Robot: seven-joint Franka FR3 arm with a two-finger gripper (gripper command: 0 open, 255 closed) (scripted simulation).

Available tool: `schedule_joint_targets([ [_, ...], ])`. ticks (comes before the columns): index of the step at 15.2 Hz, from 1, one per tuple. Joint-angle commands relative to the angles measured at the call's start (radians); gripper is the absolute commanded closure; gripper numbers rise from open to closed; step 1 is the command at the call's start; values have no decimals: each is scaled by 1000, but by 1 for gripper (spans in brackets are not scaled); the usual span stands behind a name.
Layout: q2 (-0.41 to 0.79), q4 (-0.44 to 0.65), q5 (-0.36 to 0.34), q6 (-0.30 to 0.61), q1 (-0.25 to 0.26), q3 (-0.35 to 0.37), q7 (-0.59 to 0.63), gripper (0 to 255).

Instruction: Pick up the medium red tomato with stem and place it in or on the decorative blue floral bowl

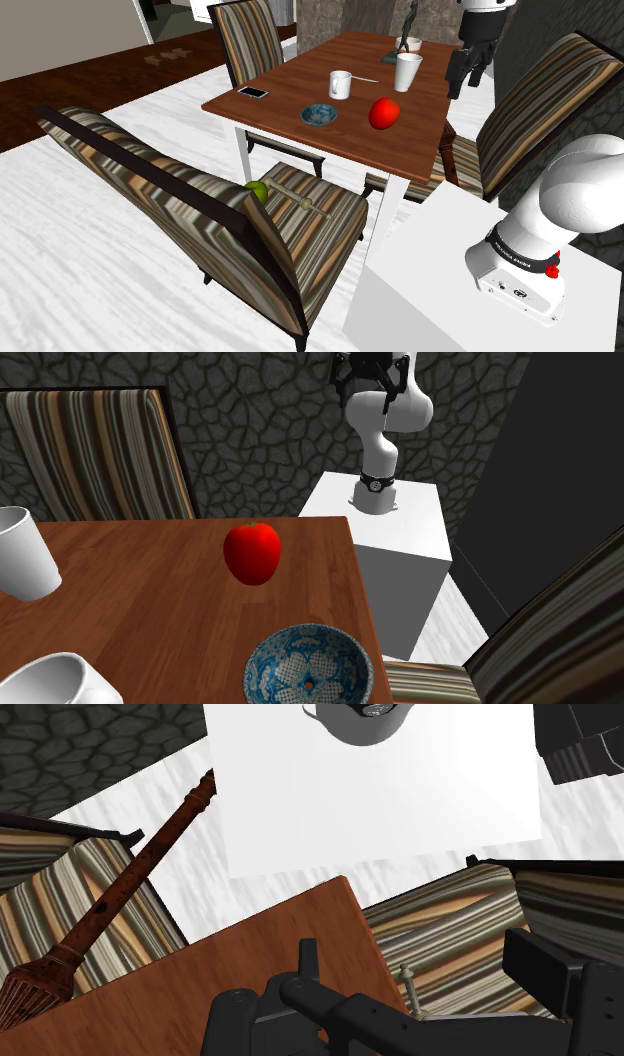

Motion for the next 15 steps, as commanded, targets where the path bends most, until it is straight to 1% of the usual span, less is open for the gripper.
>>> schedule_joint_targets([
  [1,0,0,0,0,0,0,0,0],
  [5,28,-42,-60,149,8,-110,-168,0],
  [9,96,-52,-95,304,25,-225,-337,0],
  [12,169,-37,-99,418,52,-313,-468,0],
  [15,258,-5,-76,524,94,-404,-608,0],
])
